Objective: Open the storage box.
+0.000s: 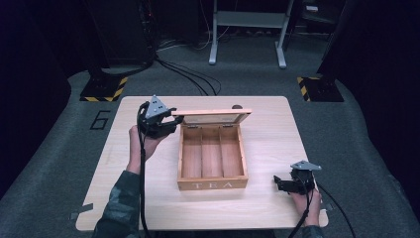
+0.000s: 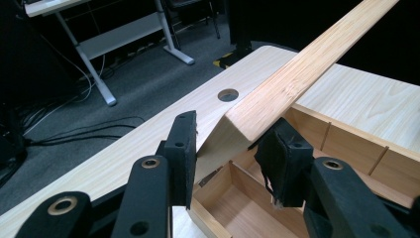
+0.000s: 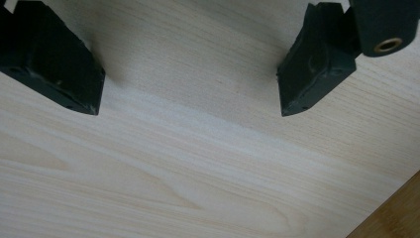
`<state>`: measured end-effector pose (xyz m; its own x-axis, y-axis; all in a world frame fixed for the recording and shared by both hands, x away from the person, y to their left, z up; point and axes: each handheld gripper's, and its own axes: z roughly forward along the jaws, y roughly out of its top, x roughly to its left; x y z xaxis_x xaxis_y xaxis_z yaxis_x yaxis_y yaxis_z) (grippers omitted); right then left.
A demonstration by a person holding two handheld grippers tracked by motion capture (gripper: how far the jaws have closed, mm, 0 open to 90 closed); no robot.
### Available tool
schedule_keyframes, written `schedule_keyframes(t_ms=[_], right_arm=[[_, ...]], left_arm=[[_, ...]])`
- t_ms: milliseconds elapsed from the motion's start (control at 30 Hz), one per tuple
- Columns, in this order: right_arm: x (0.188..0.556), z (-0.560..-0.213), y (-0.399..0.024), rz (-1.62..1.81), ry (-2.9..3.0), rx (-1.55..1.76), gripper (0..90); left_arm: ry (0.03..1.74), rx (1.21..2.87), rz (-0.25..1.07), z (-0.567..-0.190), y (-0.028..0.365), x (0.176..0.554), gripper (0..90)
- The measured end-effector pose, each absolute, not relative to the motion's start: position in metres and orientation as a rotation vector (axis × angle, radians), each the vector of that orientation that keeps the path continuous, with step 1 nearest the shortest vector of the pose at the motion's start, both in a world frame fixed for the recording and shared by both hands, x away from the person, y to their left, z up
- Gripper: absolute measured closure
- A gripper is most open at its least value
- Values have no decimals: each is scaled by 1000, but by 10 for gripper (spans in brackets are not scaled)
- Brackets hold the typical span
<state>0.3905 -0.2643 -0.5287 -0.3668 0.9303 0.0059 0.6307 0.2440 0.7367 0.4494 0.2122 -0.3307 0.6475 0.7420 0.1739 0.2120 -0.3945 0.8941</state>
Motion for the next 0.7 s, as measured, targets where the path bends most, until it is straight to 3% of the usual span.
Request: schedule_keyframes(t_ms=[700], right_arm=[[390, -529, -264, 922, 2087, 1425, 104]], left_arm=[[751, 1923, 718, -331, 212, 449, 598]])
